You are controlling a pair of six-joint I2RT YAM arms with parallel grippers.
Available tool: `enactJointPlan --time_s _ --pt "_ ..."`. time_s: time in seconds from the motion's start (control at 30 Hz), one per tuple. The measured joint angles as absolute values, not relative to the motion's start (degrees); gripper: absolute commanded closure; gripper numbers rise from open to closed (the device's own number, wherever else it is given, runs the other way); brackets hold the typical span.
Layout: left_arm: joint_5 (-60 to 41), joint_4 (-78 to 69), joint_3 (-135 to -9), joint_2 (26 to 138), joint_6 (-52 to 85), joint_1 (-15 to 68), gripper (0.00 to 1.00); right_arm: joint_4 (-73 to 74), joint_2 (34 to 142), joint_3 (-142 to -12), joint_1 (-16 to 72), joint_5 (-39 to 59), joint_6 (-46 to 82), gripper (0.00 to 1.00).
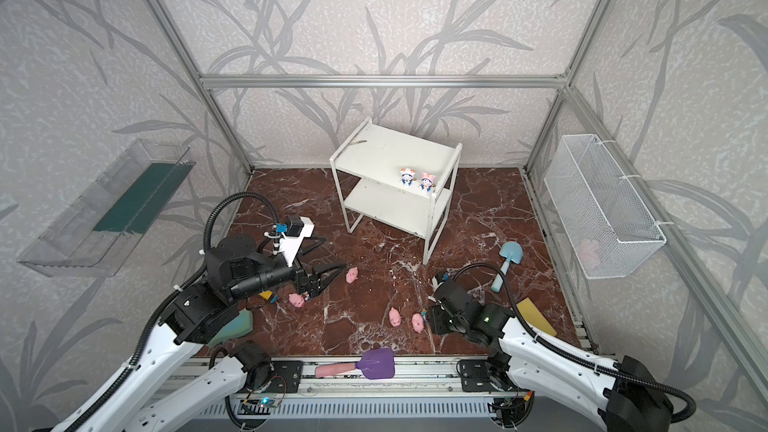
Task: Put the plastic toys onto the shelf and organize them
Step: 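Lower the right gripper onto the teal-headed Doraemon beside the pink pig and close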
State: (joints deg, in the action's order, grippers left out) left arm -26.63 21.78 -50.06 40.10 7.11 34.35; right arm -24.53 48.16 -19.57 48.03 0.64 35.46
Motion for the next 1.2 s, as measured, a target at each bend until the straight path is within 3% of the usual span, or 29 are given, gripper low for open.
enactJointPlan --time_s 0.2,0.4,0.9,1.2 --pt "-26.6 21.7 -49.9 40.0 7.2 34.4 0.01 -23.5 50.6 -19.6 48.0 3.6 34.1 0.52" --pt "-26.6 21.8 -49.6 39.9 7.2 34.4 0.01 -23.4 51.0 -19.6 48.0 5.7 33.5 0.63" --pt "-26.7 21.7 -49.6 40.0 7.6 34.5 0.01 -23.1 56.4 -21.0 48.1 7.0 32.7 0.59" --pt "-26.9 20.9 -49.6 40.6 7.6 34.5 0.01 -23.0 59.7 -22.5 49.8 5.8 32.4 0.75"
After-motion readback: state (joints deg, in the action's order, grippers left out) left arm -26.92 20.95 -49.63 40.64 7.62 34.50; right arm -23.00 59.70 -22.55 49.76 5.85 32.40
